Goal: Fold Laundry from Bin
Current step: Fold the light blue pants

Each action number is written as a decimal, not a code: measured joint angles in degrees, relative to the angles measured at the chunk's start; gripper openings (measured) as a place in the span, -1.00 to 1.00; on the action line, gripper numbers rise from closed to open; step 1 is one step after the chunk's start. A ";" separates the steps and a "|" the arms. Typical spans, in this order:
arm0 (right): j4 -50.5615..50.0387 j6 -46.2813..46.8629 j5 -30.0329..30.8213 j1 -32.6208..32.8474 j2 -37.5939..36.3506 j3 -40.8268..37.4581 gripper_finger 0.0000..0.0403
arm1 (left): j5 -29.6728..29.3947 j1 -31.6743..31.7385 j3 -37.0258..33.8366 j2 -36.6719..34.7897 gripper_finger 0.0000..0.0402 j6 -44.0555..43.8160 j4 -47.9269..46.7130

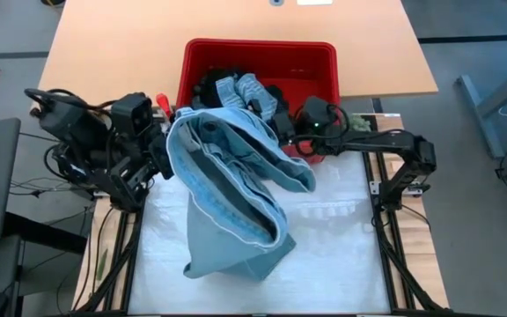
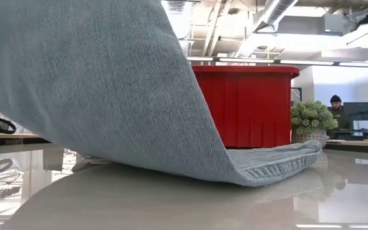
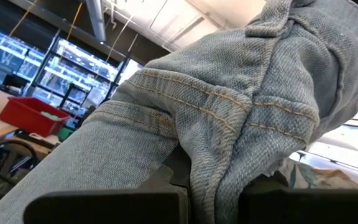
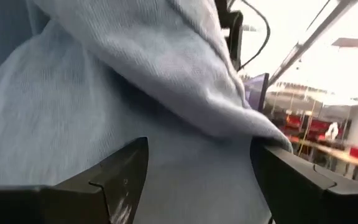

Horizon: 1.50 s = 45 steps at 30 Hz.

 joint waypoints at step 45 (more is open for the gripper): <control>-39.73 -57.82 56.07 10.60 -1.91 33.04 -0.81 | -33.09 -1.74 0.02 -1.88 -0.93 23.44 10.93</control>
